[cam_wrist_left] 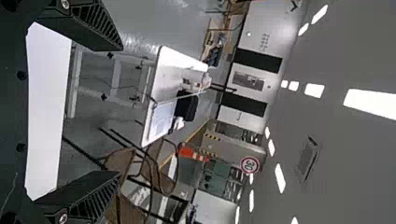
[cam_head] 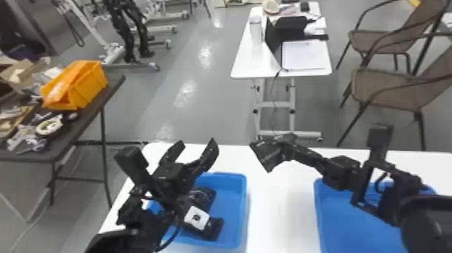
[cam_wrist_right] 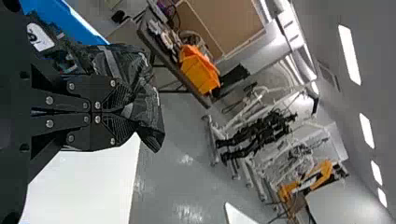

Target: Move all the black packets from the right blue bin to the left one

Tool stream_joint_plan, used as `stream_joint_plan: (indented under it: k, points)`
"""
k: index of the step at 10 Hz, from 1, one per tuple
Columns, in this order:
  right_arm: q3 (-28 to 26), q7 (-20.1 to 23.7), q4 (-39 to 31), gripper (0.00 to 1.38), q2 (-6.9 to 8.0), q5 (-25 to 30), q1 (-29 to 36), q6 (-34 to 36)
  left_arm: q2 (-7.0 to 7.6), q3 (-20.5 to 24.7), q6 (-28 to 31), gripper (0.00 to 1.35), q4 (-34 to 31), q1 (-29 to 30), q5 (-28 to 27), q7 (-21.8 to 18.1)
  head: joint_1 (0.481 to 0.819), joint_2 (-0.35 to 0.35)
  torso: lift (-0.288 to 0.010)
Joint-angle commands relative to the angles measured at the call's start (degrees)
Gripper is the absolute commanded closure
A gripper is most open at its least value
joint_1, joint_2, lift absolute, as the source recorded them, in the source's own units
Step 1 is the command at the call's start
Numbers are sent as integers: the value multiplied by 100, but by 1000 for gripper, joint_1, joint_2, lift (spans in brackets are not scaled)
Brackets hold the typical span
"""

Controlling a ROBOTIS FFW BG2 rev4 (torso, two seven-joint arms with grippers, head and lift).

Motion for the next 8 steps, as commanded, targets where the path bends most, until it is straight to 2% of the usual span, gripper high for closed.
stream_joint_plan:
  k: [1, 2, 4, 6, 7, 8]
  points:
    - [363, 91, 392, 1280, 63, -67, -397, -263, -15, -169, 620, 71, -16, -179, 596, -16, 695, 237, 0]
    - [582, 109, 480, 1280, 63, -199, -572, -324, -15, -257, 963, 71, 1, -285, 824, -42, 695, 234, 0]
    - [1145, 144, 612, 1280, 72, -480, -942, -447, 176, -468, 1059, 71, 151, -460, 1123, -113, 695, 226, 0]
    - [1620, 179, 814, 1280, 63, -735, -1223, -491, 132, -485, 1059, 84, 203, -531, 1193, -148, 695, 247, 0]
    - [1725, 179, 841, 1280, 54, -779, -1276, -500, 123, -485, 1086, 348, 247, -531, 1272, -157, 695, 255, 0]
    - [1734, 179, 893, 1280, 54, -788, -1284, -535, 123, -476, 1024, 1319, 247, -496, 1281, -113, 695, 267, 0]
